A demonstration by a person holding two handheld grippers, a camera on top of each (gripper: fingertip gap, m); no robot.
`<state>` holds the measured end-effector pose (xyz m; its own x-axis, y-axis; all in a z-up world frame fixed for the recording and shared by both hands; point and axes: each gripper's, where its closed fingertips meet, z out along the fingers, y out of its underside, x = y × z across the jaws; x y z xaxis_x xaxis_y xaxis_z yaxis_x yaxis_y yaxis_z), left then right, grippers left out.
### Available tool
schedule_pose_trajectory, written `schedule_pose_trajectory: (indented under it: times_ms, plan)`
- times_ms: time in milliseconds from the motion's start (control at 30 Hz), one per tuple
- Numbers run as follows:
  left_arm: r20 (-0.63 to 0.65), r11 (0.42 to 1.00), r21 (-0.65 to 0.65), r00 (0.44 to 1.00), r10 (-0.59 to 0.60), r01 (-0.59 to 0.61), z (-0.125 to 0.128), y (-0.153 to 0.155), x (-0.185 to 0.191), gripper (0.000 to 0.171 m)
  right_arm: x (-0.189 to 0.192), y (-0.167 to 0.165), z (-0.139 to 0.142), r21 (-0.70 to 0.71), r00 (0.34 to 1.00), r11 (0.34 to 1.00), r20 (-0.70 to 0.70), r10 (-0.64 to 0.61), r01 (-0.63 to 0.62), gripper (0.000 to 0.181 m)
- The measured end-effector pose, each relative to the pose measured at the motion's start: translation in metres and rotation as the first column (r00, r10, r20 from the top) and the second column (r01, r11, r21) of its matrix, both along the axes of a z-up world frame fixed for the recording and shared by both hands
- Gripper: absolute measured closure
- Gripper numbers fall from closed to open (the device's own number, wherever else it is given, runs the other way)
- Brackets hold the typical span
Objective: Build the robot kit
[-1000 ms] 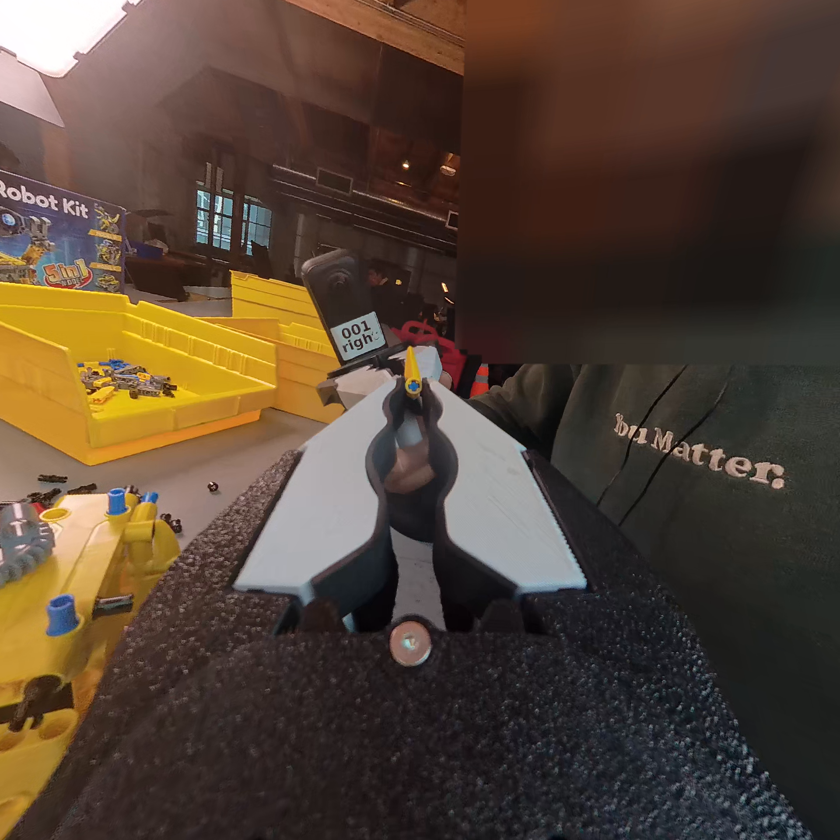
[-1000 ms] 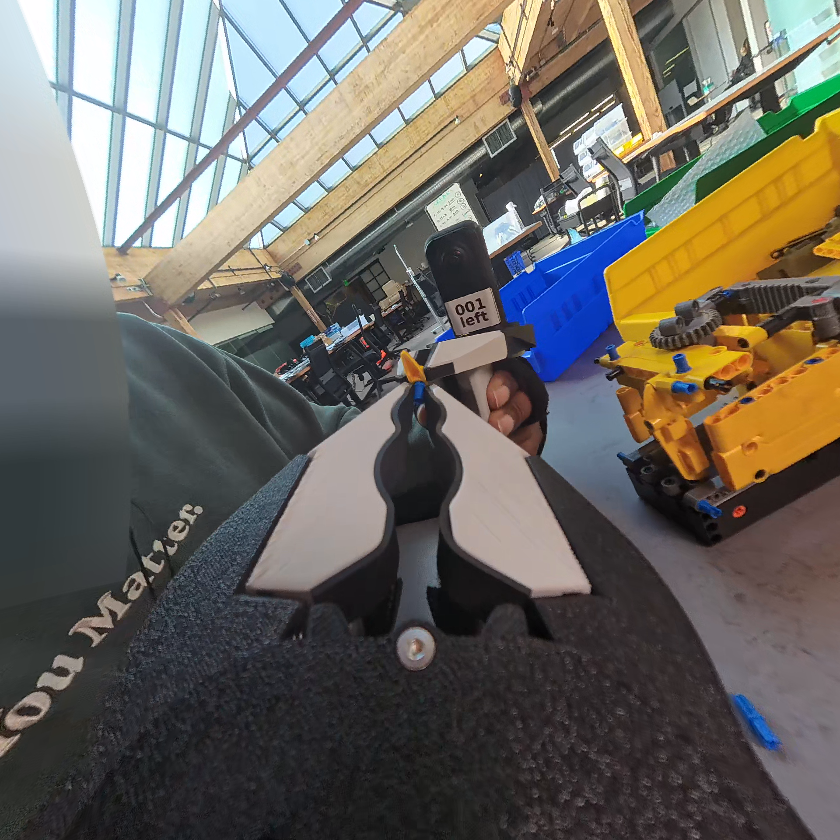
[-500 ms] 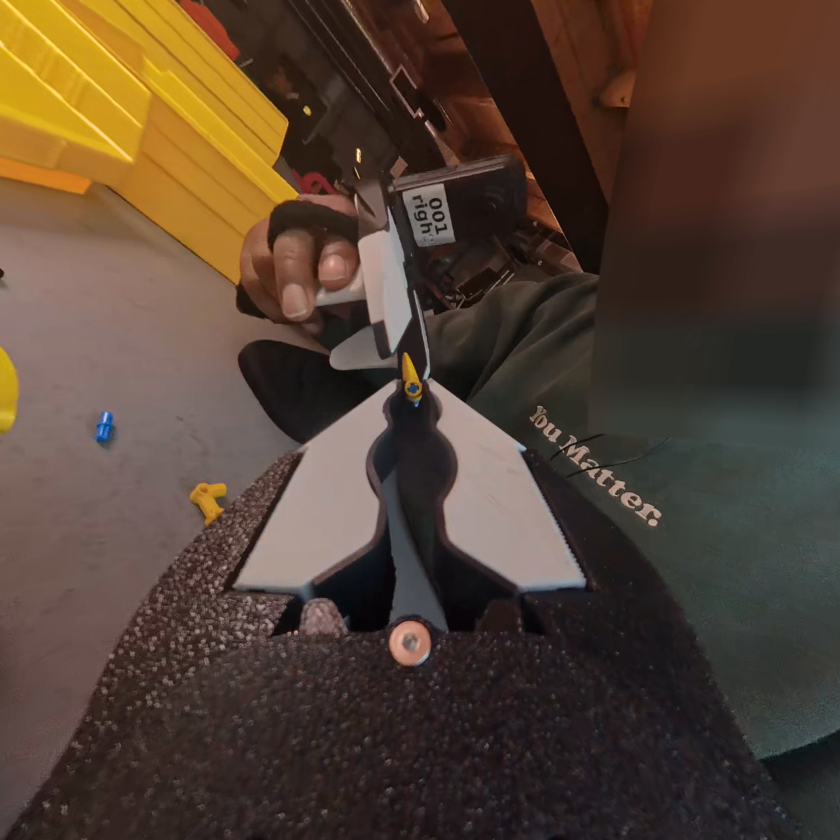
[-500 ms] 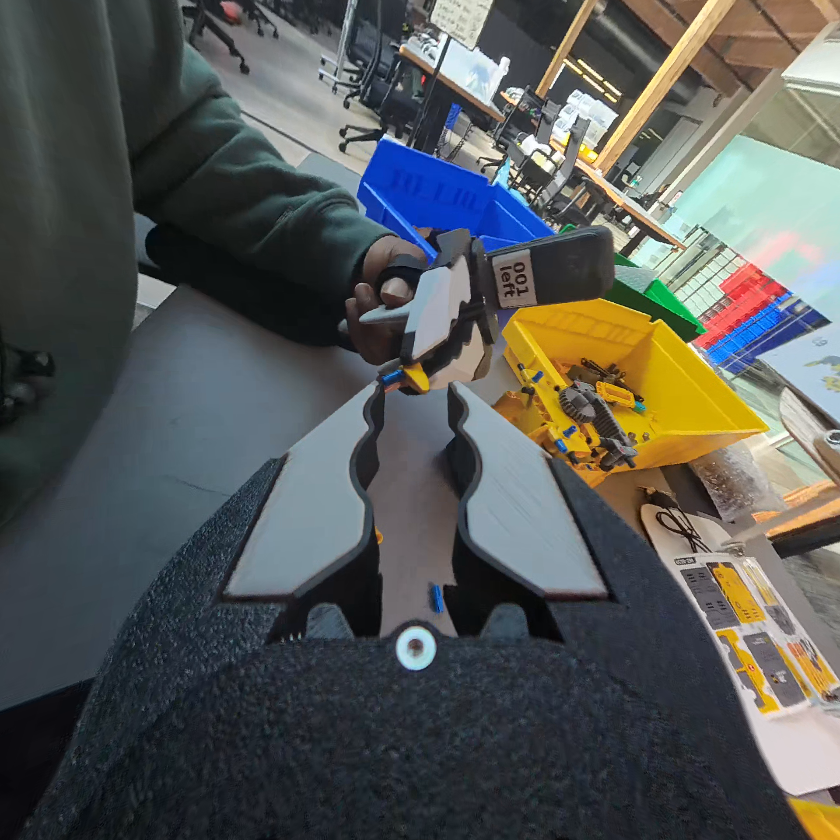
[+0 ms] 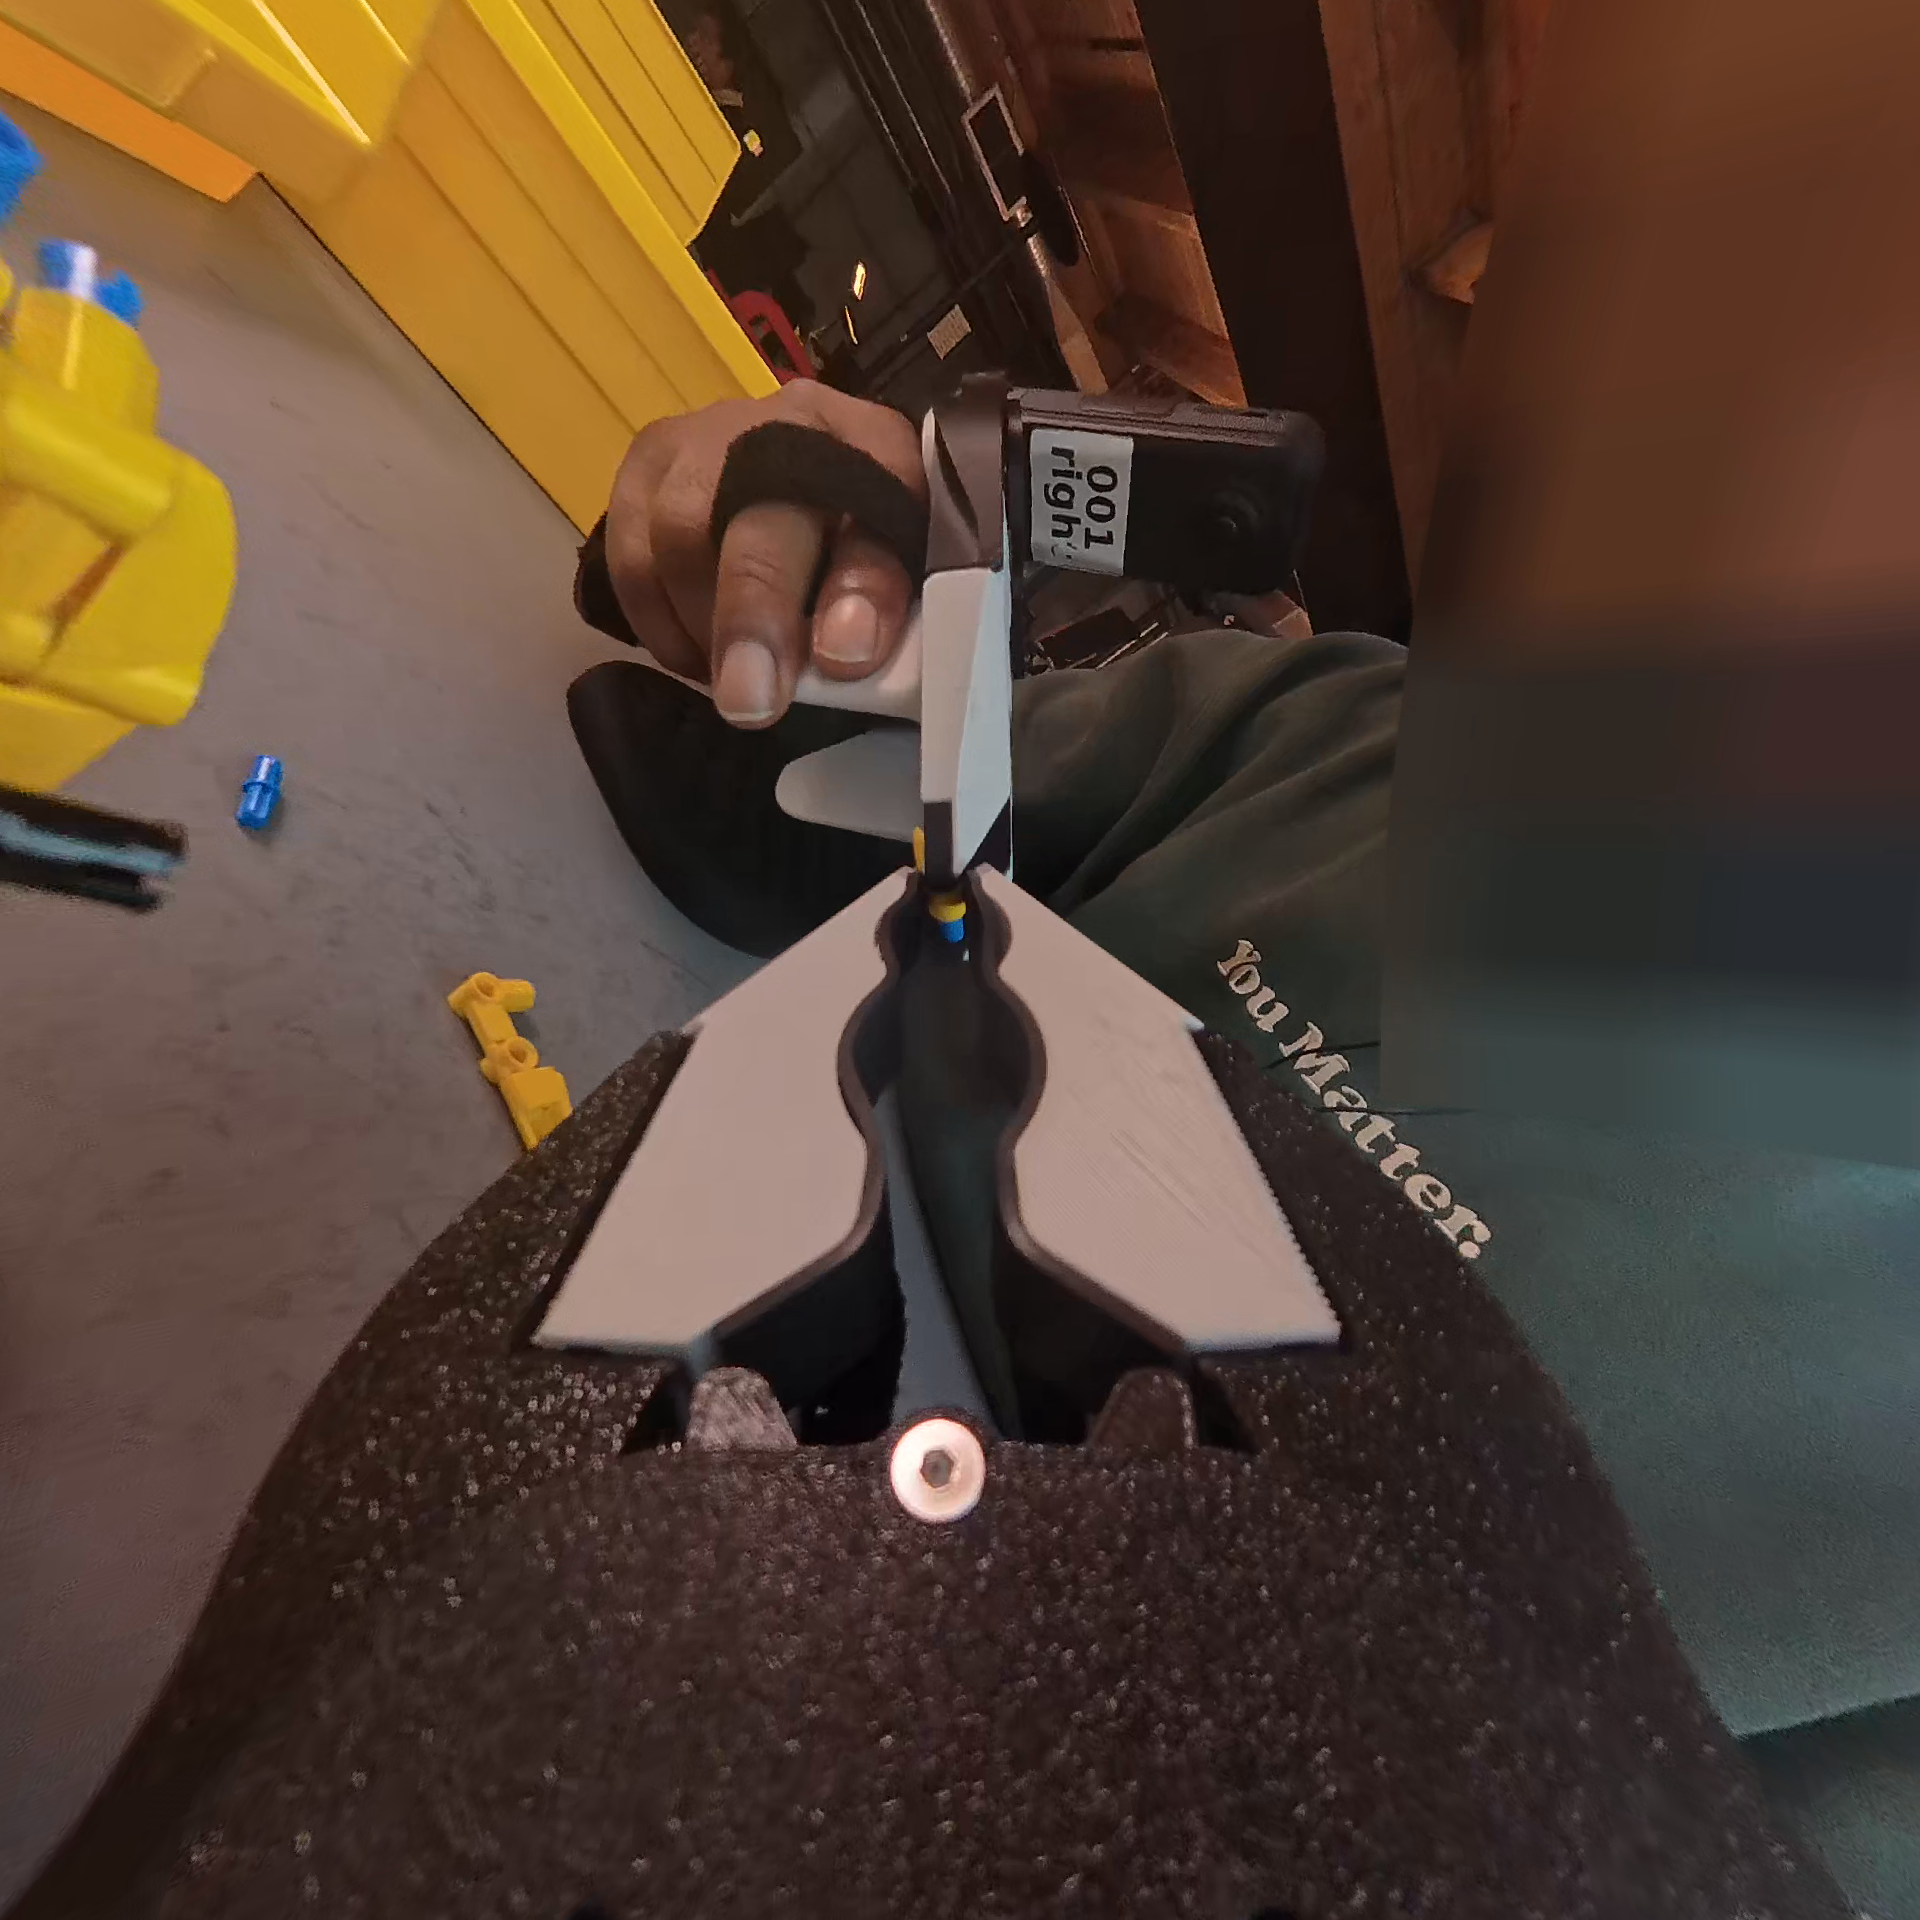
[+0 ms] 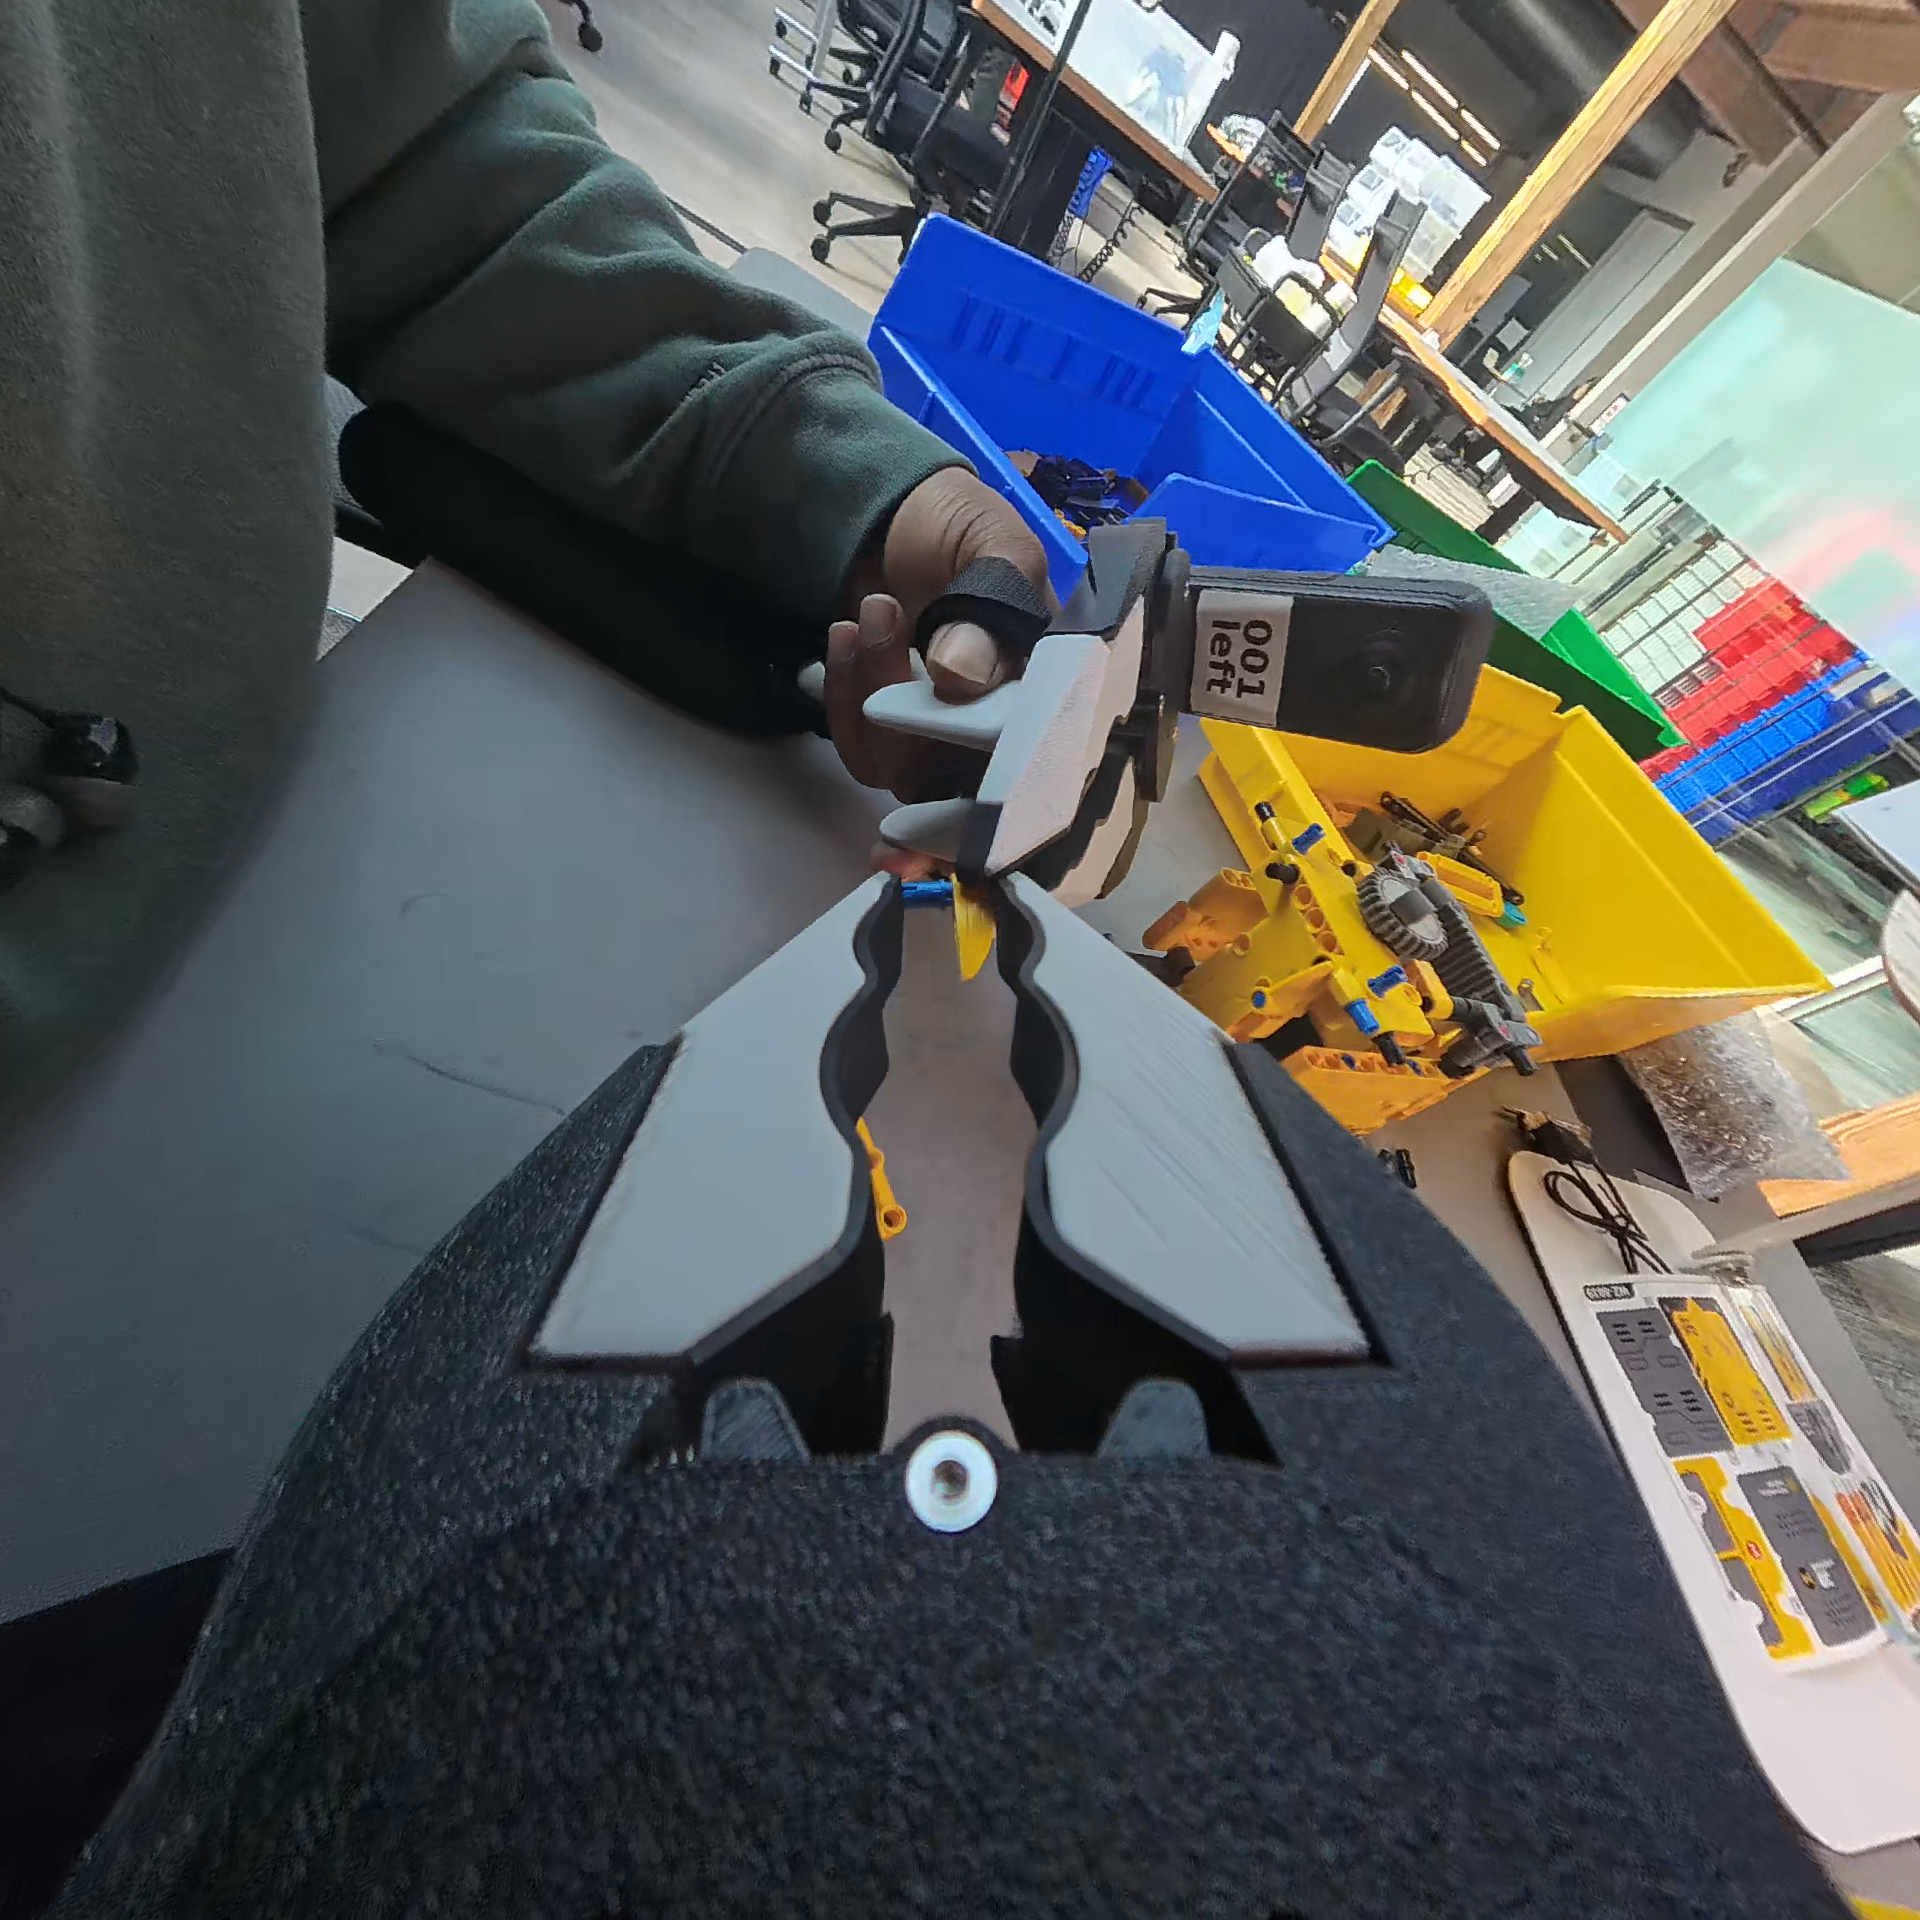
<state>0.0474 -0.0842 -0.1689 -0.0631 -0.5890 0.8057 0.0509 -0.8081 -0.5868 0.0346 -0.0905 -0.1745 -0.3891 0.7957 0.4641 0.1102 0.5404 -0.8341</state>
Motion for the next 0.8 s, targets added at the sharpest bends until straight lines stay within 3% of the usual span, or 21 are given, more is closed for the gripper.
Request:
schedule_pose_trajectory:
  times_ms: [567, 667, 800]
  plan:
    - [0.065, 0.996, -0.046, 0.995, 0.081, -0.078, 0.001, 0.014, -0.006, 0.165, -0.007, 0.014, 0.001, -0.151, 0.998, 0.987, -0.008, -0.057, 0.055, 0.166]
    - [0.051, 0.993, 0.007, 0.992, 0.117, -0.118, 0.002, 0.018, -0.007, 0.165, -0.007, 0.019, 0.004, -0.157, 0.996, 0.985, -0.038, -0.077, 0.070, 0.163]
    - [0.029, 0.981, 0.108, 0.987, 0.159, -0.161, 0.008, 0.019, -0.011, 0.165, -0.002, 0.020, 0.009, -0.300, 0.998, 0.953, -0.023, -0.052, 0.043, 0.161]
